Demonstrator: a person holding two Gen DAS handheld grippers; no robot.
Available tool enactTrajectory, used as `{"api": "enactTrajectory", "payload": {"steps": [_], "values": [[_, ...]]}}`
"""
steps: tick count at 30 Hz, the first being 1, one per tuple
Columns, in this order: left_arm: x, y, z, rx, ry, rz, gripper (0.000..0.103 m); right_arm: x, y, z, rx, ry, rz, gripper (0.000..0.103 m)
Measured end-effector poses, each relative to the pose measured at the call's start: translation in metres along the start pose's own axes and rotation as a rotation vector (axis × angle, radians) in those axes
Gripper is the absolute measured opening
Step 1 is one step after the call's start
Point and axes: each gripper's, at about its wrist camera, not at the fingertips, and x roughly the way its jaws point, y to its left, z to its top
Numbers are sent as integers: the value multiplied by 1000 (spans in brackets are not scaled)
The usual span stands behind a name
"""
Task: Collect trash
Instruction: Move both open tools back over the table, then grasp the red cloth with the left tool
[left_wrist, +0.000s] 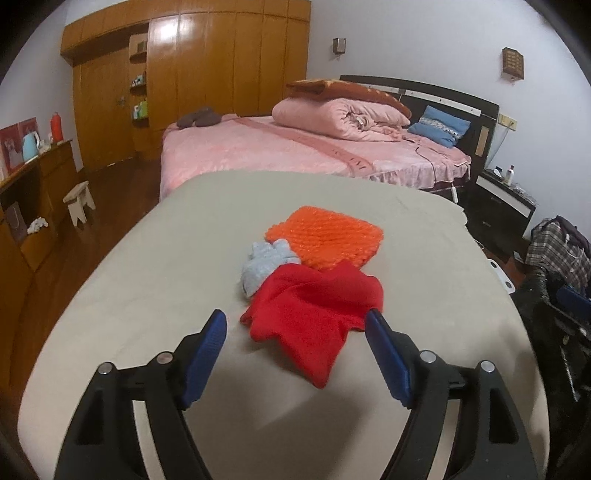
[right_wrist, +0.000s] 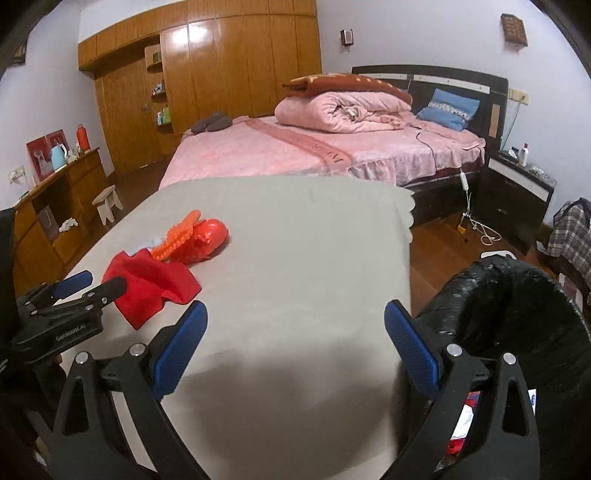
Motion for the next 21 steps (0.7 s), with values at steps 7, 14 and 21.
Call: {"api": "enactTrajectory", "payload": {"steps": [7,14,21], "values": [[26,-11,-3,6,63,-28,76,11,0,-3,6,17,-5,94],[41,-22,-12,51,158,-53,11,13,-2,-5,11,27,-9,94],[19,-21,-14,50,113,-66,8,11,-2,-5,14,23,-7,94]]}}
